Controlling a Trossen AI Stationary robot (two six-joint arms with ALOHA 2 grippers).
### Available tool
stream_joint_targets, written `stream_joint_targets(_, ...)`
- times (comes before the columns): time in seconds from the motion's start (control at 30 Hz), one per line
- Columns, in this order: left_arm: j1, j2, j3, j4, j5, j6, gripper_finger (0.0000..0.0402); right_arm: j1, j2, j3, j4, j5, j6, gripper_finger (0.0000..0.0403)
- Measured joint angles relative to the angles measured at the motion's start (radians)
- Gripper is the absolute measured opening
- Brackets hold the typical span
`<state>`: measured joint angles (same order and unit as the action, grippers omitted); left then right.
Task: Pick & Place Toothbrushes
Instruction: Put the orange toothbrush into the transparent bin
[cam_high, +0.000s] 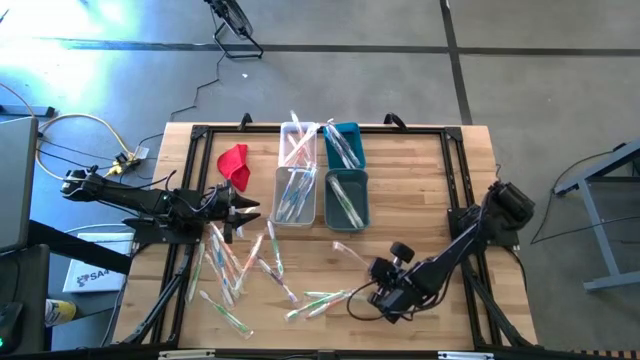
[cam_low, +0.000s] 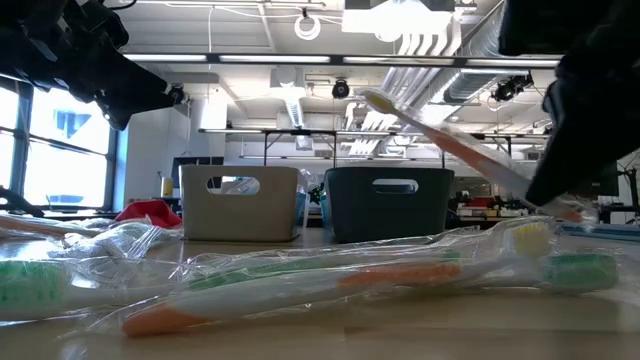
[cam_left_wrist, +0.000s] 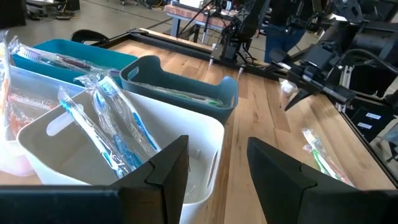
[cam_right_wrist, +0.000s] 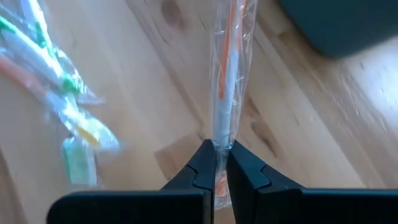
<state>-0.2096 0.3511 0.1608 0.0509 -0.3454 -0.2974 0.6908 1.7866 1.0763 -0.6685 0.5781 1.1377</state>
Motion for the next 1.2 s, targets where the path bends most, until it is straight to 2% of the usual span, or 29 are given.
stream_joint_targets(0.77,0.0,0.0,0.0,0.0,0.0,-0.047,0.0159,-0.217,0.0,0.0,0.363,-0.005,-0.566,0.0012)
stream_joint_targets(1.0,0.0,0.0,0.0,0.0,0.0,-0.107,0.0159,-0.313,0.0,0.0,0.574,-0.103,-0.787,0.0012)
stream_joint_targets(1.2,0.0,0.0,0.0,0.0,0.0,-0.128,0.0159,-0.384,0.0,0.0,0.714,-0.175,-0.901,0.0012)
